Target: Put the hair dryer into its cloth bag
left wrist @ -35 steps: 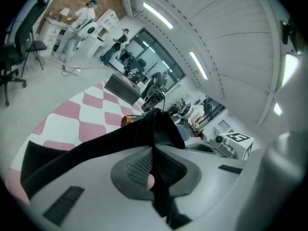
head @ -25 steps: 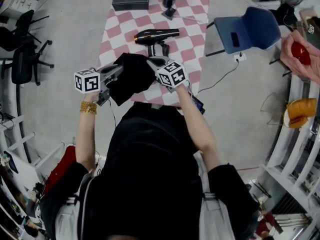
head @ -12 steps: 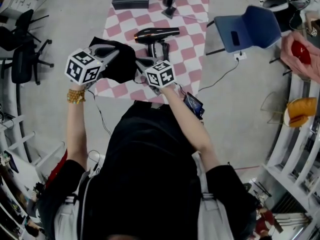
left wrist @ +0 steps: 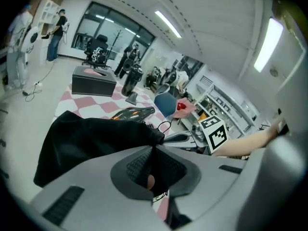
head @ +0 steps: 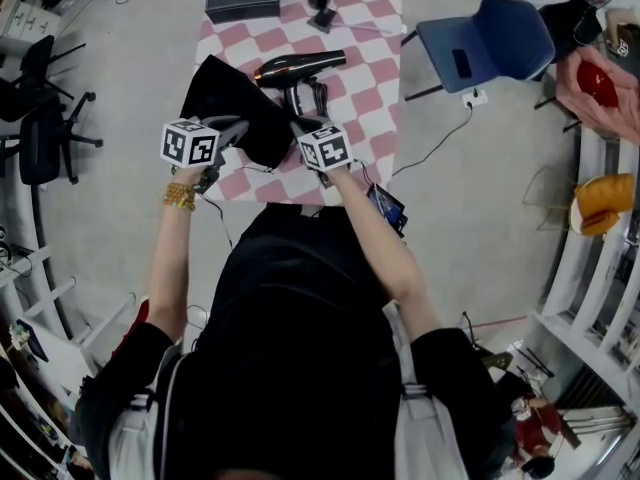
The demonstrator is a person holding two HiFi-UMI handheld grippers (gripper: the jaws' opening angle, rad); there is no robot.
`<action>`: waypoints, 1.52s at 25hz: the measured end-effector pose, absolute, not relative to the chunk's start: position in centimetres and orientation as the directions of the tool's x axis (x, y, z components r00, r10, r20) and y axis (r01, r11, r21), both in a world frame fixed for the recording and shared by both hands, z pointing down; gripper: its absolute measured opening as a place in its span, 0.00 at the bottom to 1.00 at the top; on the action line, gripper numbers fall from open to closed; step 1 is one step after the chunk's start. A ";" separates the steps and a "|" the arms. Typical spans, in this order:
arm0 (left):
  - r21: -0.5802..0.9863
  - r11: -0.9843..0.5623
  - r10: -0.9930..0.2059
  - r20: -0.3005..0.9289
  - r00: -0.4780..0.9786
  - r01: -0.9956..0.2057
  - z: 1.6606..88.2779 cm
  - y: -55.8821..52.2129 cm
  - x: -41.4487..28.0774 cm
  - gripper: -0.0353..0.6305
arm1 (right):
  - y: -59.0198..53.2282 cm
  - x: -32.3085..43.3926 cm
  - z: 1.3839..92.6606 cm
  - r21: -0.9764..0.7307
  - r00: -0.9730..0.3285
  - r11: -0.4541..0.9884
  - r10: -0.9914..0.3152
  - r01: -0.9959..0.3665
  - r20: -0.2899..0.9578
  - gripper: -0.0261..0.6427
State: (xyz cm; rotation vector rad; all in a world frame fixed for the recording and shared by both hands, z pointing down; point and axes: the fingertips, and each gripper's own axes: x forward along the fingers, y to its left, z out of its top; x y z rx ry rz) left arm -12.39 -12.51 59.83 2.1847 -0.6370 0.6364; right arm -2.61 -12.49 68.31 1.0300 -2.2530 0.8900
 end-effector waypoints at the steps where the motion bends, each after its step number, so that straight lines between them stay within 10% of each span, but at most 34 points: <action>1: 0.543 -0.568 -0.259 0.596 0.760 -0.619 60.0 -12.6 -12.4 0.09 | -12.9 -2.2 68.4 -0.335 -0.582 0.508 -0.472 -0.794 0.662 0.10; 4: 0.562 -0.529 -0.324 0.559 0.764 -0.636 60.4 -13.3 -12.5 0.09 | -14.7 -0.7 68.2 -0.319 -0.573 0.500 -0.518 -0.805 0.635 0.28; 12: 0.550 -0.527 -0.352 0.553 0.756 -0.648 60.6 -13.8 -11.8 0.09 | -21.4 0.5 62.9 -0.707 -0.712 0.353 -0.635 -0.613 0.300 0.29; 19: 0.599 -0.475 -0.435 0.477 0.764 -0.645 56.3 -15.4 -15.1 0.09 | -17.5 -0.2 64.4 -0.643 -0.869 0.587 -0.371 -0.492 0.327 0.30; 27: 0.619 -0.447 -0.416 0.496 0.762 -0.646 57.1 -16.1 -15.2 0.09 | -17.1 0.2 58.0 -0.821 -0.952 0.566 -0.287 -0.078 -0.107 0.33; 33: 0.647 -0.428 -0.418 0.478 0.773 -0.631 57.5 -15.4 -15.6 0.09 | -22.2 3.2 64.6 -0.660 -0.783 0.465 -0.527 -0.591 0.330 0.33; 38: 0.647 -0.425 -0.428 0.472 0.770 -0.633 57.9 -15.0 -15.4 0.09 | -22.4 -1.0 69.3 -0.461 -0.651 0.473 -0.411 -0.751 0.638 0.33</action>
